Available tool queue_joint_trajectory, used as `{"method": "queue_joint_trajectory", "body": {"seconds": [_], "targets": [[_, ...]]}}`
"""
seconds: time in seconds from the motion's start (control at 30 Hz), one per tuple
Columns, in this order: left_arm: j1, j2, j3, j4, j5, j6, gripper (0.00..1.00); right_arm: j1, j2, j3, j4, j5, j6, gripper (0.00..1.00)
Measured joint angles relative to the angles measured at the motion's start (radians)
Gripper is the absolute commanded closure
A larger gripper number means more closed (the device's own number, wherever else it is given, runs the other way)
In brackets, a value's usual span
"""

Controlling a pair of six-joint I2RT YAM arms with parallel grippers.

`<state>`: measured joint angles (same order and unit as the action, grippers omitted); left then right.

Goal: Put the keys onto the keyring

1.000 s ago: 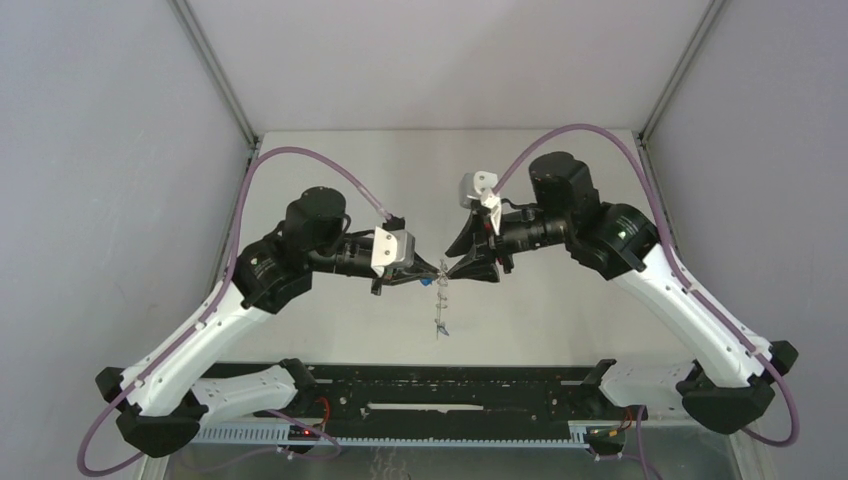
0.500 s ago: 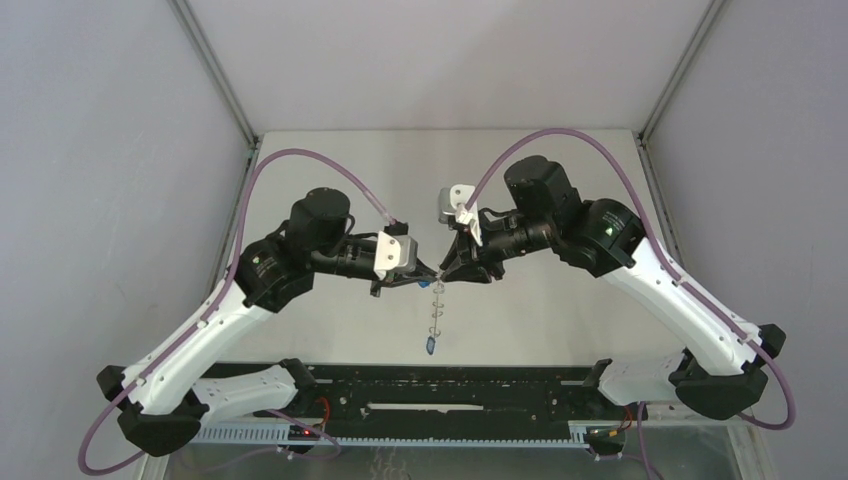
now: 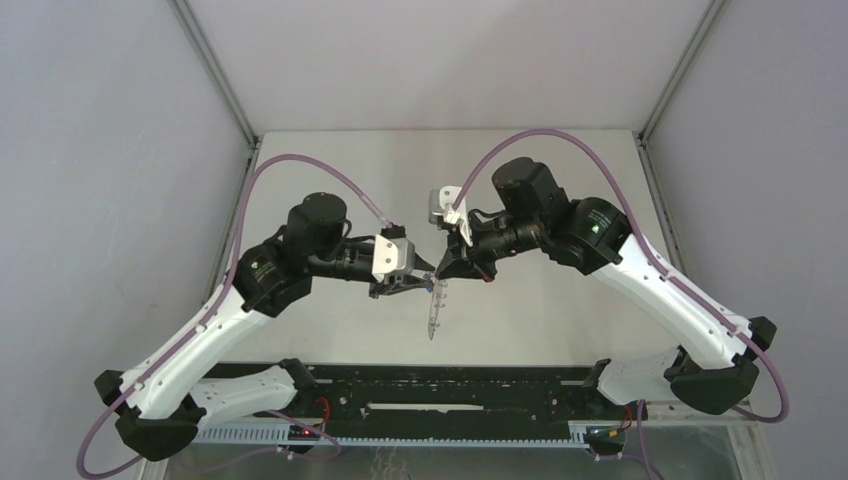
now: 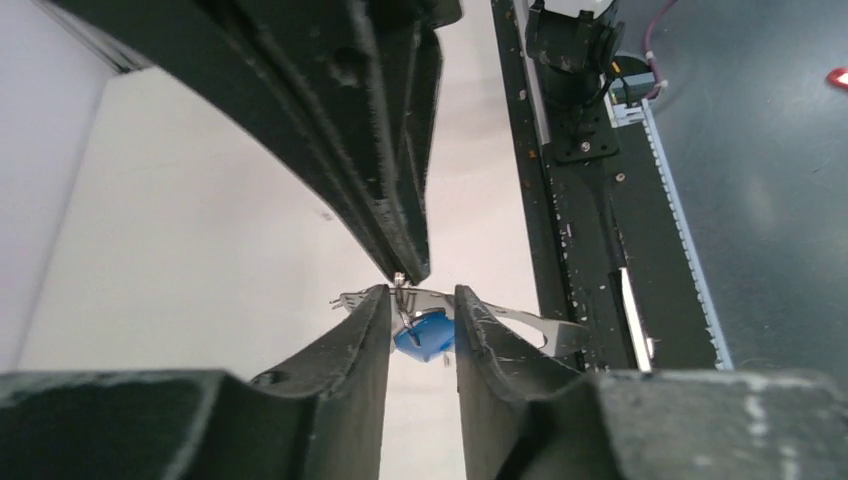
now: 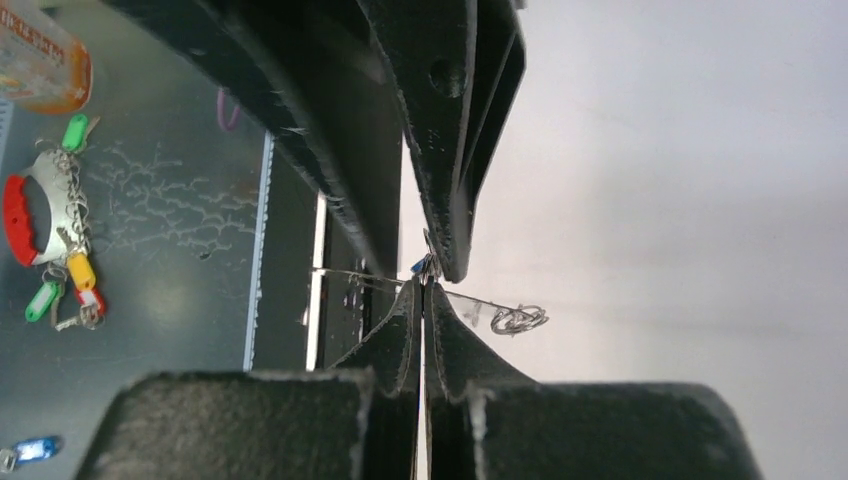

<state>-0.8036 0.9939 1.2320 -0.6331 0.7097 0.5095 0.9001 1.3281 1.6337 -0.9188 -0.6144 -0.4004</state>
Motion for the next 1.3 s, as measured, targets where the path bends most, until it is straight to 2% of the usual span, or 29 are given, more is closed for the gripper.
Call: {"method": "queue_joint_trajectory", "body": {"seconds": [0.1,0.3,0.57,1.0,1.17,1.3], "targets": [[0.000,-0.026,-0.018,0.014,0.001,0.007,0.60,-0.033,-0.028,-0.055,0.073,-0.018,0.042,1.00],[-0.001,-0.082,-0.051,0.028,0.000,0.066,0.62,-0.161,-0.157,-0.270,0.309,-0.181,0.209,1.00],[-0.001,-0.093,-0.075,0.126,-0.027,0.098,0.62,-0.171,-0.175,-0.340,0.489,-0.306,0.329,1.00],[-0.001,-0.113,-0.107,0.161,-0.044,0.158,0.90,-0.174,-0.175,-0.352,0.547,-0.359,0.370,1.00],[-0.002,-0.114,-0.114,0.180,-0.050,0.171,0.97,-0.177,-0.169,-0.352,0.559,-0.338,0.396,1.00],[-0.018,-0.125,-0.149,0.207,-0.098,0.190,0.98,-0.177,-0.172,-0.393,0.621,-0.306,0.450,1.00]]}}
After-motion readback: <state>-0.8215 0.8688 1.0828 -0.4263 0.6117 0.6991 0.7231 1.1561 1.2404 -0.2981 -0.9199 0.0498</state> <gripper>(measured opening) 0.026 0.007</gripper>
